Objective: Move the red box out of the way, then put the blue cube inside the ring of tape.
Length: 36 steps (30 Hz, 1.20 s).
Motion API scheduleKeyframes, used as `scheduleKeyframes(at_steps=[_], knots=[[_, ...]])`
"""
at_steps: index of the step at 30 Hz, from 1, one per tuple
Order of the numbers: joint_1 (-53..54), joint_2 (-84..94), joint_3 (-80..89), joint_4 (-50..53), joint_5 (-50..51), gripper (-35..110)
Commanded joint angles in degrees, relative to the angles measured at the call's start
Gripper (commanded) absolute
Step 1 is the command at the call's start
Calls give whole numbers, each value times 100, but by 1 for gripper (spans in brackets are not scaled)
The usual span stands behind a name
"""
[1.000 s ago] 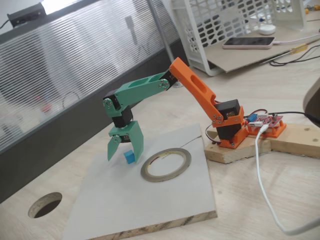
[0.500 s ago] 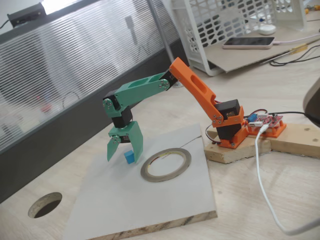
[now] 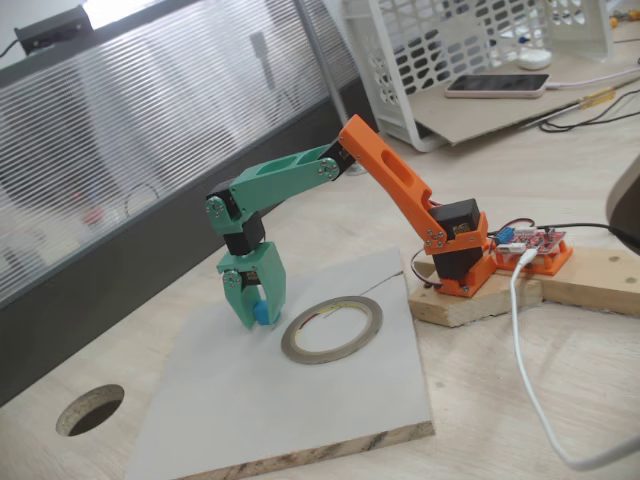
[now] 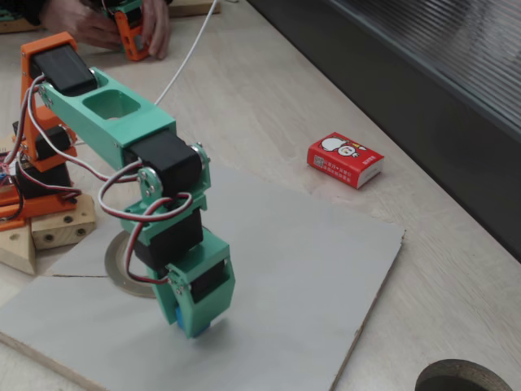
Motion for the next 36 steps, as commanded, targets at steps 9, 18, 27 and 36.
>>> scheduleKeyframes(at_steps=[9, 18, 27, 36], knots=[[35, 167, -158, 35, 123, 16], [44, 1318, -791, 123, 123, 16], [0, 2101, -791, 2566, 88, 16], [-1934, 2118, -782, 3595, 132, 16]])
